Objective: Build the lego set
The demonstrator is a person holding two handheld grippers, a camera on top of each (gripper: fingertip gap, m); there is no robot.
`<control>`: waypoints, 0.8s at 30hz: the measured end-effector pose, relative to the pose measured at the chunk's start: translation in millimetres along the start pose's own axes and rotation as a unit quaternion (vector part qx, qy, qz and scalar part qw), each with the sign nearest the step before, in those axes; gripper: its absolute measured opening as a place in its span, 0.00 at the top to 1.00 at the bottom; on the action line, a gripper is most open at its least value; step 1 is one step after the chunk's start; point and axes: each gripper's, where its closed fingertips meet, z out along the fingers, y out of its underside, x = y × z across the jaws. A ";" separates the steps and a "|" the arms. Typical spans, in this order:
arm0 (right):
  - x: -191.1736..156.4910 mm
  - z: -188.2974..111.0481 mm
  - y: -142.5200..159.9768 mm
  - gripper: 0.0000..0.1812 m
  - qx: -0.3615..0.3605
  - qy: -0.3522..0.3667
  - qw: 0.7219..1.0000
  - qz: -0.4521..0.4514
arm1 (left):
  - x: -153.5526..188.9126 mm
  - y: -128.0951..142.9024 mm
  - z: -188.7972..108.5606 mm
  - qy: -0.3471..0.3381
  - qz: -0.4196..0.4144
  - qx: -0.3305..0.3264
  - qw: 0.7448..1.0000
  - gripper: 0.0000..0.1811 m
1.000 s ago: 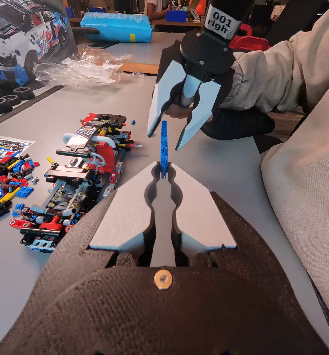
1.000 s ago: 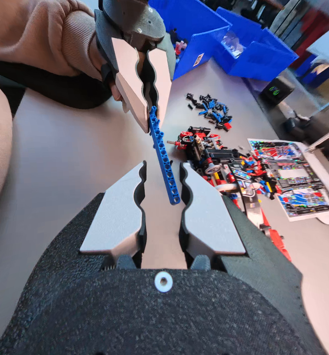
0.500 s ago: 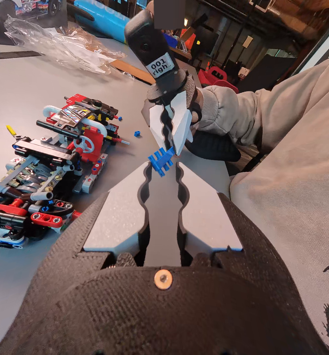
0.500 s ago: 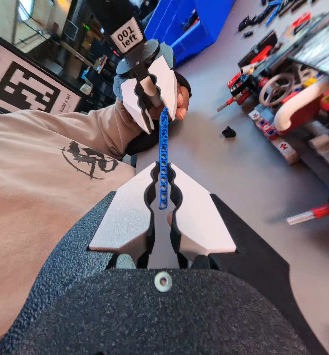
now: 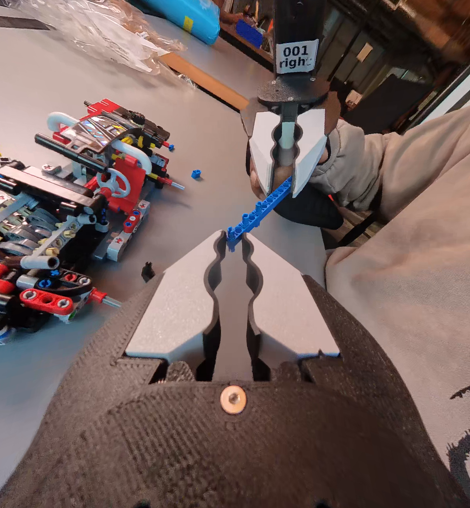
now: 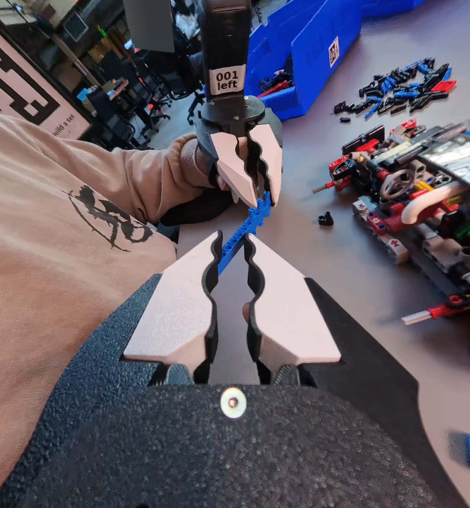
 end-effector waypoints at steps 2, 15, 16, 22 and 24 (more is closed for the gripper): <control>-6.0 -1.1 -2.8 0.91 0.015 0.013 0.999 -0.050 | 4.0 -2.9 -0.9 0.008 0.011 0.010 1.000 0.95; -39.8 -21.9 -39.5 0.96 0.104 0.074 0.921 -0.367 | 40.1 -29.4 -5.7 0.185 -0.108 0.098 0.972 0.97; -39.3 -21.8 -41.2 0.96 0.093 0.075 0.922 -0.368 | 38.4 -29.9 -4.7 0.182 -0.116 0.100 0.971 0.97; 0.4 -28.3 -27.1 0.96 -0.211 0.154 0.909 -0.326 | -0.1 -26.2 -3.9 0.005 -0.003 0.065 0.998 0.83; 20.0 -34.2 -12.4 0.96 -0.353 0.207 0.862 -0.297 | -1.5 -24.9 -6.5 -0.014 0.035 0.053 0.998 0.84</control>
